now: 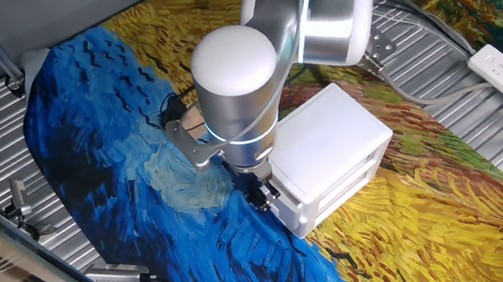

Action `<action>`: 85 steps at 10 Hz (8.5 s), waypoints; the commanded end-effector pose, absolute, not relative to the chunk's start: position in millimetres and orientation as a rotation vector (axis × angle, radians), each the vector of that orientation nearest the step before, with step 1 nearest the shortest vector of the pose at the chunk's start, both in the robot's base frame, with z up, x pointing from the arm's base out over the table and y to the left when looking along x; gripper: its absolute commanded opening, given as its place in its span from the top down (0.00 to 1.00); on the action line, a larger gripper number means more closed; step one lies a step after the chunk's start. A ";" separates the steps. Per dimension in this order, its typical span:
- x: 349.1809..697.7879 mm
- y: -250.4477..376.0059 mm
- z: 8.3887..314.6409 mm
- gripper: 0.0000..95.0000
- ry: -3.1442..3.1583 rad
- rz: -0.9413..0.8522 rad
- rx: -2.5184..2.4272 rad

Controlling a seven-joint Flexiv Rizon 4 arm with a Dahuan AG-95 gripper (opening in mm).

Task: Take something out of a drawer

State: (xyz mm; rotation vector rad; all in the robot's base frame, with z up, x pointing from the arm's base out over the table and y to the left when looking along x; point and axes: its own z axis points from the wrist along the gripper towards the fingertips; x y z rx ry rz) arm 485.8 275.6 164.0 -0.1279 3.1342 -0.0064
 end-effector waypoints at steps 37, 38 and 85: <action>487.5 268.2 153.6 1.00 3.135 -0.013 -0.153; 487.5 268.2 153.6 1.00 3.130 -0.011 -0.153; 558.1 301.2 152.5 1.00 3.146 -0.012 -0.172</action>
